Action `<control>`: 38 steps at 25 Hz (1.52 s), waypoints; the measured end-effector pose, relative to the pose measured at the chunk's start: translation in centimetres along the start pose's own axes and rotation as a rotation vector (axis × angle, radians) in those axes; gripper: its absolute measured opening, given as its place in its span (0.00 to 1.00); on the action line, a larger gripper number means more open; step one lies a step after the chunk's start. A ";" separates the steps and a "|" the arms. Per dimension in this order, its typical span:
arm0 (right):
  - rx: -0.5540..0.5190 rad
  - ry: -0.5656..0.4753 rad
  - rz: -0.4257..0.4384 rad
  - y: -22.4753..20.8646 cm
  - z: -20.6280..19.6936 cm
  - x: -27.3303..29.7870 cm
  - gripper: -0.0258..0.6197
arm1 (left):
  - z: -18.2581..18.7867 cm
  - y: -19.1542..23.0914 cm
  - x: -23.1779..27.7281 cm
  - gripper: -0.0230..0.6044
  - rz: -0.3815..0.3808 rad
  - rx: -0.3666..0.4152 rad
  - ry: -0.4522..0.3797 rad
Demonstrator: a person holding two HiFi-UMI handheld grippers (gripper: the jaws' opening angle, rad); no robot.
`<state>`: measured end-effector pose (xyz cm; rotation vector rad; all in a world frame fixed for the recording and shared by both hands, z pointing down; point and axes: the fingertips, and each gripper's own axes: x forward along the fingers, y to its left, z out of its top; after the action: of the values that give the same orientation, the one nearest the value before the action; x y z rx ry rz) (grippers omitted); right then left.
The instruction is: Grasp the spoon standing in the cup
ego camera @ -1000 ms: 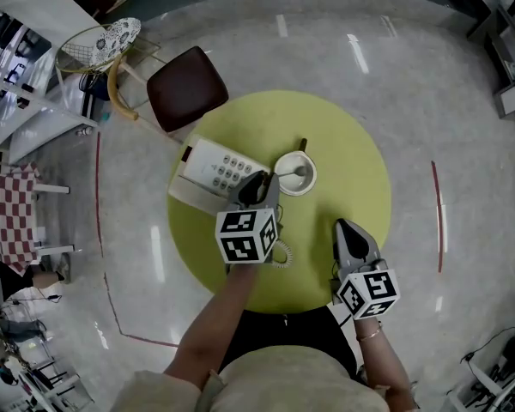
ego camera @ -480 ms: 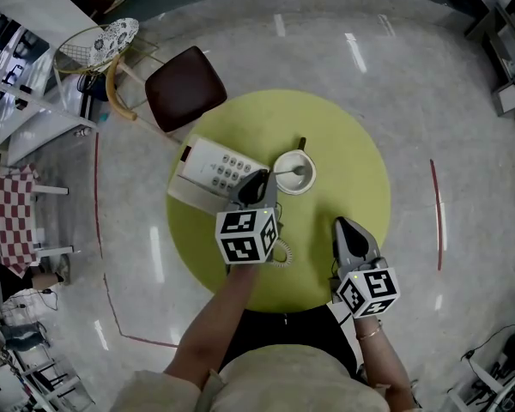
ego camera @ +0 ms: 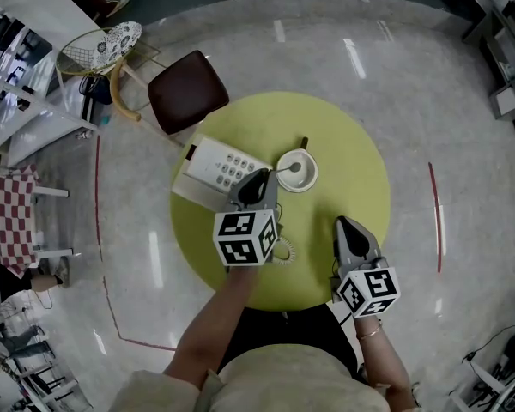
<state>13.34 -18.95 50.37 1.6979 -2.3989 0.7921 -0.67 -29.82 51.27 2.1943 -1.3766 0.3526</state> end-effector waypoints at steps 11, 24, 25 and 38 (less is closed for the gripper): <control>-0.031 -0.039 0.007 2.1 0.7 -1.6 0.04 | 0.9 -0.7 -3.1 0.12 -0.030 0.015 -0.043; -0.063 -0.081 -0.002 4.1 0.8 -3.9 0.04 | 1.1 -1.3 -7.2 0.12 -0.064 0.033 -0.099; -0.064 -0.081 -0.003 4.2 0.7 -4.1 0.04 | 1.0 -1.3 -7.5 0.12 -0.068 0.035 -0.100; -0.087 -0.093 -0.013 6.2 0.1 -5.7 0.04 | -0.5 -1.2 -10.6 0.12 -0.098 0.052 -0.090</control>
<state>9.89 -12.59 45.99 1.7519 -2.4396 0.6104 -4.37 -21.17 46.28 2.3367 -1.3136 0.2597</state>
